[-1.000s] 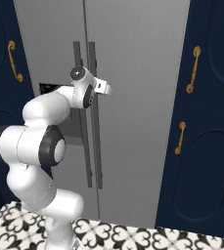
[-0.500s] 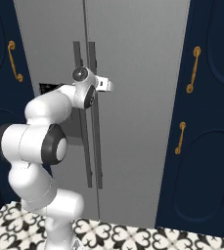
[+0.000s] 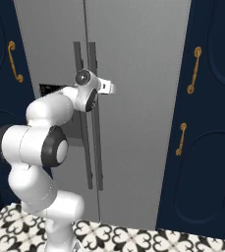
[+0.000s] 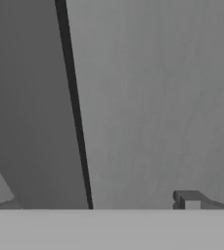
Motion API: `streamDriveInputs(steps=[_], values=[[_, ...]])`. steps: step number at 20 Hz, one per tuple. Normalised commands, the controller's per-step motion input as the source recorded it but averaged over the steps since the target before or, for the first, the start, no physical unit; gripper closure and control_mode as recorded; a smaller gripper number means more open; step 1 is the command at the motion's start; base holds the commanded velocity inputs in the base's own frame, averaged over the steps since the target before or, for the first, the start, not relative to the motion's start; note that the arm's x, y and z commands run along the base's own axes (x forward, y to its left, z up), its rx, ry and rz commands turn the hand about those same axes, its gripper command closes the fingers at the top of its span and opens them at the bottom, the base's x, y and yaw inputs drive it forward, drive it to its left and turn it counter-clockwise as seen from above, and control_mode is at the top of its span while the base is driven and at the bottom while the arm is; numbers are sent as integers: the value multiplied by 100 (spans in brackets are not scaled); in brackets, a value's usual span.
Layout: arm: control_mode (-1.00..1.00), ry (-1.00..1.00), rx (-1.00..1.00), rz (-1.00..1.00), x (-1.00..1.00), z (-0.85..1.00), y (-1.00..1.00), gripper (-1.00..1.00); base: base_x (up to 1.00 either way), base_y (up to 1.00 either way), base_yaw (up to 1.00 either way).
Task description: Grab a lemon wedge from the fridge and one ice cube from the ice bowl, and put them in the glass of lemonade.
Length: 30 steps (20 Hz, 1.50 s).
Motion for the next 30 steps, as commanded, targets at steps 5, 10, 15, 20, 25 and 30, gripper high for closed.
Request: streamDriveInputs(steps=[5,10,15,20,25,30], values=[[-100,-7,1,-7,9,0,-5,-100,0,0,0],[-100,0,0,0,5,0,-1,-100,0,0,0],[-100,0,0,0,10,0,0,100,0,0,0],[-100,0,0,0,1,0,-1,100,0,0,0],[-100,0,1,-1,-5,3,-61,100,0,0,0],[-100,0,11,-5,-51,8,-90,100,0,0,0]])
